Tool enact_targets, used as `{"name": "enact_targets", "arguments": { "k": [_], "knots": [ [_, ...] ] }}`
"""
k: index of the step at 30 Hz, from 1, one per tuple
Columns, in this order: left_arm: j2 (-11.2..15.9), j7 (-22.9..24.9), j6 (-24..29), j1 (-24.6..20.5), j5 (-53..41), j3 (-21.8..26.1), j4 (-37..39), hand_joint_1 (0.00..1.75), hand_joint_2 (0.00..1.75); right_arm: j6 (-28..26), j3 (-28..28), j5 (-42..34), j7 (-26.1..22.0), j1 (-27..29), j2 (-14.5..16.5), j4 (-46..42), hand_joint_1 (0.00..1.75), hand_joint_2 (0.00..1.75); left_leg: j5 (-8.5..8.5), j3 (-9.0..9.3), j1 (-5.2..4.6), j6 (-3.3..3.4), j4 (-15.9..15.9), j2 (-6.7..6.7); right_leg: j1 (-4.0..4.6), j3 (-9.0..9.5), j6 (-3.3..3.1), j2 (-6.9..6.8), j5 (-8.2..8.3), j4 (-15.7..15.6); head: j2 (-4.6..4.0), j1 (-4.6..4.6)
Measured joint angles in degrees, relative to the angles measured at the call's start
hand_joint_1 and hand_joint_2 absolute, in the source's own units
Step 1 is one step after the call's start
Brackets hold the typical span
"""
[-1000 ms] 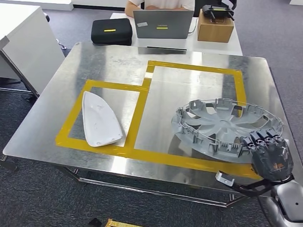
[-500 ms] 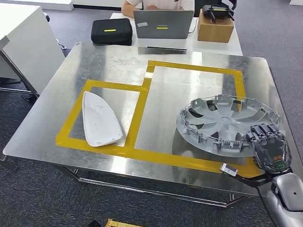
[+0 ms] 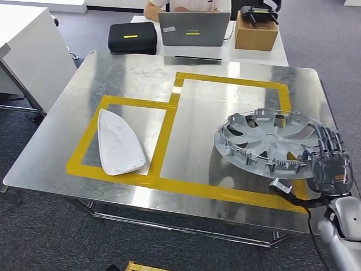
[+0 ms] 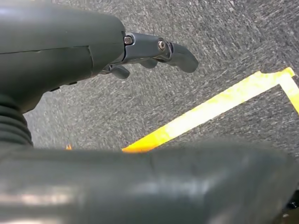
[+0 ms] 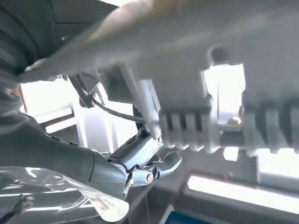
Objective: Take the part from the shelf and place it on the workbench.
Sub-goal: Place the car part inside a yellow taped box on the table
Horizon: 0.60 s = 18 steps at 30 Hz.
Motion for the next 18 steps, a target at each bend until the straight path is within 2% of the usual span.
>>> {"name": "enact_targets", "arguments": {
  "k": [4, 8, 10, 12, 14, 18],
  "knots": [
    [-0.1, 0.5, 0.0, 0.0, -0.3, 0.0, 0.0, 0.0, 0.0, 7.0, 2.1, -3.2, 1.4, -3.0, 0.0, -0.2, 0.0, 1.75, 0.04, -0.05, 0.0, 0.01, 0.0, 0.0, 0.0, 0.0, 0.01, -0.01, 0.04, 0.0, 0.0, 0.01],
    [-0.4, 1.0, 0.1, -0.1, -0.2, 0.0, 0.0, 0.0, 0.0, 26.7, 6.1, -10.6, 6.7, -9.5, 0.0, -1.8, 0.0, 1.75, 0.13, -0.2, -0.01, 0.02, 0.0, 0.14, -0.02, -0.08, 0.01, 0.16, 0.17, 0.0, 0.0, 0.0],
    [-0.6, 1.1, 0.2, -0.2, 0.2, 0.0, 0.0, 0.0, 0.0, 37.0, 8.9, -17.1, 10.6, -14.5, 0.2, -2.5, 0.0, 1.75, 0.26, -0.25, -0.01, 0.03, 0.0, 0.17, -0.02, -0.22, 0.01, 0.2, 0.29, 0.0, 0.0, 0.0],
    [-0.8, 1.2, 0.3, -0.3, 0.6, 0.0, 0.0, 0.0, 0.0, 45.0, 11.8, -25.3, 14.5, -19.8, 0.8, -2.6, 0.0, 1.75, 0.42, -0.36, 0.0, 0.01, 0.0, 0.17, -0.03, -0.41, 0.01, 0.18, 0.43, 0.0, 0.0, -0.01],
    [-1.0, 1.2, 0.3, -0.3, 1.0, 0.0, 0.0, 0.0, 0.0, 49.9, 14.7, -33.1, 17.8, -24.7, 1.4, -2.4, 0.0, 1.75, 0.54, -0.49, 0.0, 0.0, 0.0, 0.11, -0.02, -0.54, 0.0, 0.1, 0.52, 0.0, 0.0, -0.01],
    [-1.2, 1.2, 0.2, -0.2, 1.6, 0.0, 0.0, 0.0, 0.0, 53.5, 18.9, -42.9, 20.9, -31.1, 2.4, -1.4, 0.0, 1.75, 0.64, -0.61, 0.02, 0.02, 0.0, -0.09, -0.01, -0.57, 0.0, -0.13, 0.55, 0.0, 0.0, 0.01]
  ]
}}
